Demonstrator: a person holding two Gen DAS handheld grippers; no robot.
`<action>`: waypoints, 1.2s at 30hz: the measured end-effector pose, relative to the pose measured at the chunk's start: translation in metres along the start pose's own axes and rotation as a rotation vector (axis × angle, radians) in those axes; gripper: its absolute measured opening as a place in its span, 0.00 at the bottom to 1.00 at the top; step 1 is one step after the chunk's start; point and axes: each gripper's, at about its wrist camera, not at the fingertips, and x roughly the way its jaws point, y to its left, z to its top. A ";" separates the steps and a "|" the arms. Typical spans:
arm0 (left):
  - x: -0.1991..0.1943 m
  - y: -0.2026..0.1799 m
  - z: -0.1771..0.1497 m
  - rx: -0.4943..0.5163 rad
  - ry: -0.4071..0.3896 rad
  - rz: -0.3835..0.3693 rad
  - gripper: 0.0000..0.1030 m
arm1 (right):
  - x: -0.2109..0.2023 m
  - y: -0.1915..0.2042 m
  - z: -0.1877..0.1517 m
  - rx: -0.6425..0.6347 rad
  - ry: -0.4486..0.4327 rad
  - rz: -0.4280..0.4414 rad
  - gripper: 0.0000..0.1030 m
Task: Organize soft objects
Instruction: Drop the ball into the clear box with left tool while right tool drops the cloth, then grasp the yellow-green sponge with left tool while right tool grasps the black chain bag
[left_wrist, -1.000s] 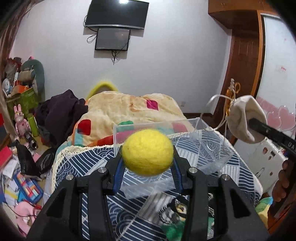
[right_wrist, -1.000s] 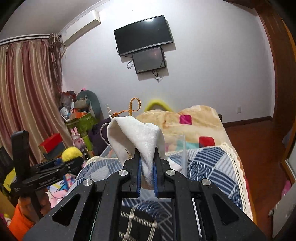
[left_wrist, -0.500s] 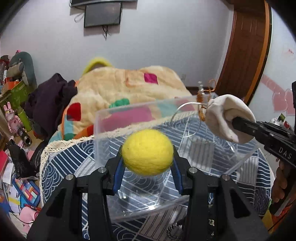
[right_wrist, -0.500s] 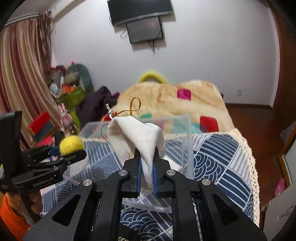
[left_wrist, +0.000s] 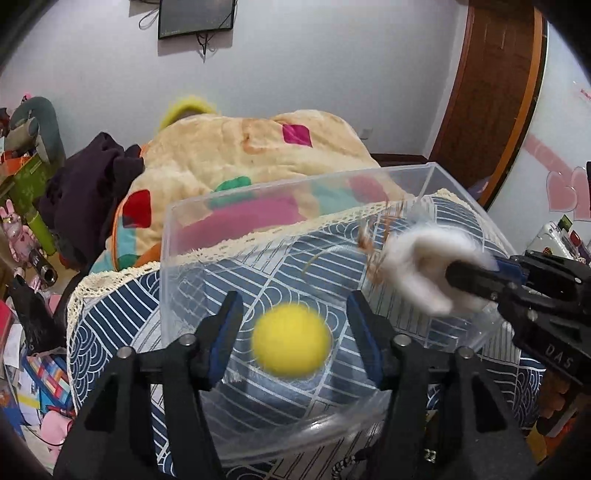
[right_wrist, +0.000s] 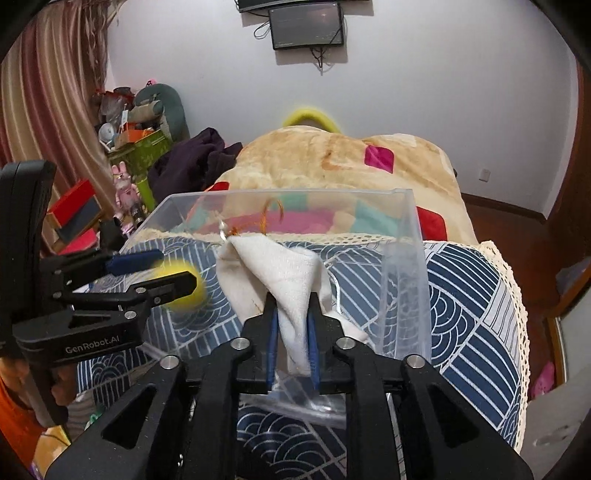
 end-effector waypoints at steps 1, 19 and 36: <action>-0.004 -0.001 0.000 0.005 -0.008 0.003 0.58 | -0.002 0.000 -0.001 0.000 -0.003 0.005 0.21; -0.113 -0.027 -0.053 0.021 -0.166 -0.014 0.92 | -0.095 0.021 -0.037 -0.068 -0.203 0.021 0.73; -0.132 -0.049 -0.160 0.011 -0.073 -0.008 0.92 | -0.088 0.021 -0.105 0.008 -0.084 0.057 0.74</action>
